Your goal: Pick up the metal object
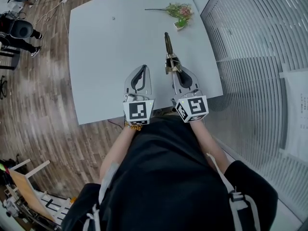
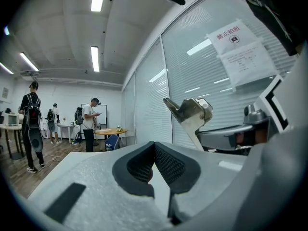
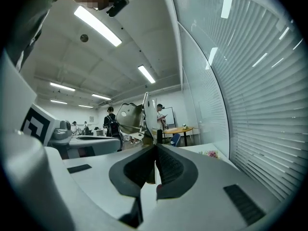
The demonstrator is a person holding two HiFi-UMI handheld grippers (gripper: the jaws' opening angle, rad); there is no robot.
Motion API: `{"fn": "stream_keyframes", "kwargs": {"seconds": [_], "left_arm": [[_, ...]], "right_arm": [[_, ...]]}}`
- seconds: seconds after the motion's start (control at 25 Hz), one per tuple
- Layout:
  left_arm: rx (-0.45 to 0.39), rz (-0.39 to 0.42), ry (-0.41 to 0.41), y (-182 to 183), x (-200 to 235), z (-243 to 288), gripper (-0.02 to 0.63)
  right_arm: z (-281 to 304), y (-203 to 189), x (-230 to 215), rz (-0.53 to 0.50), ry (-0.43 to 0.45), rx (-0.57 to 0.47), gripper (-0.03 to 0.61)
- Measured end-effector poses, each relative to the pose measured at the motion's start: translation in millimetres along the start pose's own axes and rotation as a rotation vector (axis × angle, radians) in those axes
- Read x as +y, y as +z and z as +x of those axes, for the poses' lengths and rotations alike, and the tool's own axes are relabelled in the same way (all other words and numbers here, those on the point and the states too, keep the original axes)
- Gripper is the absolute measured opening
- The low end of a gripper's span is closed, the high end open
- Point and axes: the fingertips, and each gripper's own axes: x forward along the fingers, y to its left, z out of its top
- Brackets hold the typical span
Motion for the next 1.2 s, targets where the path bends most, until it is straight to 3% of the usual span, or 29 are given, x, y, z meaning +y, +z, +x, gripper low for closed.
{"fn": "stream_keyframes", "kwargs": {"seconds": [1.2], "left_arm": [[0.062, -0.065, -0.104, -15, -14, 4, 0.006]], "right_arm": [[-11, -49, -27, 0.052, -0.044, 0.169, 0.005]]}}
